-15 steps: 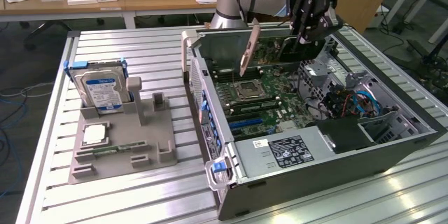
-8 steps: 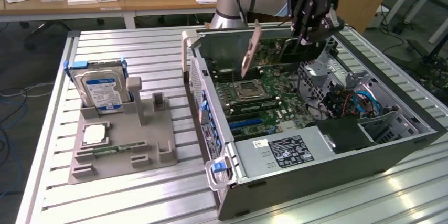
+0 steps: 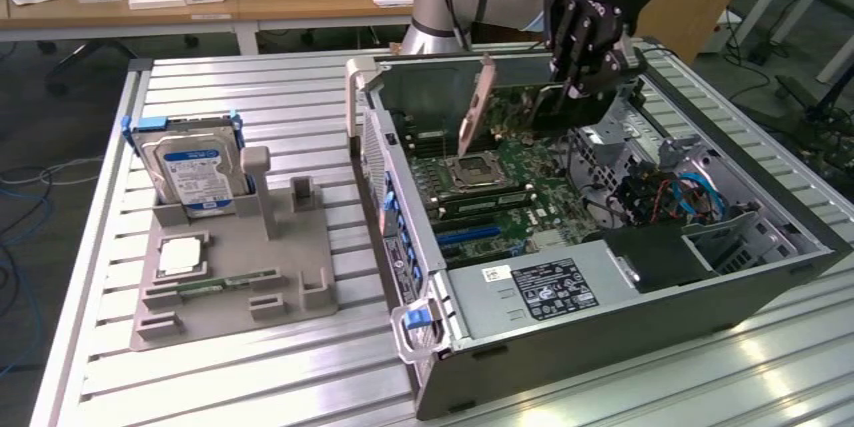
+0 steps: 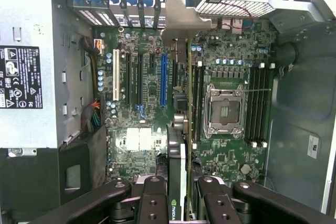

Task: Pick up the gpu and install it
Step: 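Insert the gpu into the slot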

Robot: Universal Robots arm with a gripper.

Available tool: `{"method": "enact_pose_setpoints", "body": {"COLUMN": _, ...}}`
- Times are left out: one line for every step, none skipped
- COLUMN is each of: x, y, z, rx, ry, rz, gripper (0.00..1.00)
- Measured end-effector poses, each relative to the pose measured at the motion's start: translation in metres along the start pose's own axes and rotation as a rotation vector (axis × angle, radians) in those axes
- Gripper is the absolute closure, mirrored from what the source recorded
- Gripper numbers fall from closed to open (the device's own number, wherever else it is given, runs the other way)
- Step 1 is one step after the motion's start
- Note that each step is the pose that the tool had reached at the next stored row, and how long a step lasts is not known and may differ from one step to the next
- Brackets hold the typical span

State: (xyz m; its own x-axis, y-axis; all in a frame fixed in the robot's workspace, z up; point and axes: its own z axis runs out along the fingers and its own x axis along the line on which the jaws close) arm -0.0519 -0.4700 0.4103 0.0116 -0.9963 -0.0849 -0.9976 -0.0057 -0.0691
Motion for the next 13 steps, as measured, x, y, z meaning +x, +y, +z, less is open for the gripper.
{"method": "enact_pose_setpoints", "body": {"x": 0.000, "y": 0.0000, "z": 0.0002, "rx": 0.0000, "ry": 0.0000, "rz": 0.000, "gripper": 0.73}}
{"method": "enact_pose_setpoints", "body": {"x": 0.000, "y": 0.0000, "z": 0.0001, "rx": 0.0000, "ry": -0.0001, "rz": 0.000, "gripper": 0.73}}
{"method": "enact_pose_setpoints", "body": {"x": 0.000, "y": 0.0000, "z": 0.0002, "rx": 0.0000, "ry": -0.0002, "rz": 0.000, "gripper": 0.73}}
{"method": "enact_pose_setpoints", "body": {"x": 0.000, "y": 0.0000, "z": 0.0003, "rx": 0.0000, "ry": -0.0004, "rz": 0.000, "gripper": 0.73}}
{"method": "enact_pose_setpoints", "body": {"x": 0.000, "y": 0.0000, "z": 0.0006, "rx": 0.0002, "ry": -0.0006, "rz": 0.000, "gripper": 0.73}}
{"method": "enact_pose_setpoints", "body": {"x": 0.000, "y": 0.0002, "z": 0.0022, "rx": 0.0003, "ry": -0.0019, "rz": 0.000, "gripper": 0.73}}
{"method": "enact_pose_setpoints", "body": {"x": 0.000, "y": 0.0004, "z": 0.0038, "rx": 0.0003, "ry": -0.0032, "rz": 0.000, "gripper": 0.73}}
{"method": "enact_pose_setpoints", "body": {"x": 0.001, "y": 0.0007, "z": 0.0055, "rx": 0.0004, "ry": -0.0045, "rz": 0.000, "gripper": 0.73}}
{"method": "enact_pose_setpoints", "body": {"x": 0.001, "y": 0.0011, "z": 0.0073, "rx": 0.0004, "ry": -0.0056, "rz": 0.000, "gripper": 0.73}}
{"method": "enact_pose_setpoints", "body": {"x": 0.001, "y": 0.0015, "z": 0.0091, "rx": 0.0005, "ry": -0.0061, "rz": 0.000, "gripper": 0.73}}
{"method": "enact_pose_setpoints", "body": {"x": 0.001, "y": 0.0020, "z": 0.0108, "rx": 0.0004, "ry": -0.0064, "rz": 0.001, "gripper": 0.73}}
{"method": "enact_pose_setpoints", "body": {"x": 0.001, "y": 0.0024, "z": 0.0125, "rx": 0.0004, "ry": -0.0065, "rz": 0.000, "gripper": 0.73}}
{"method": "enact_pose_setpoints", "body": {"x": 0.001, "y": 0.0029, "z": 0.0144, "rx": 0.0004, "ry": -0.0066, "rz": 0.000, "gripper": 0.73}}
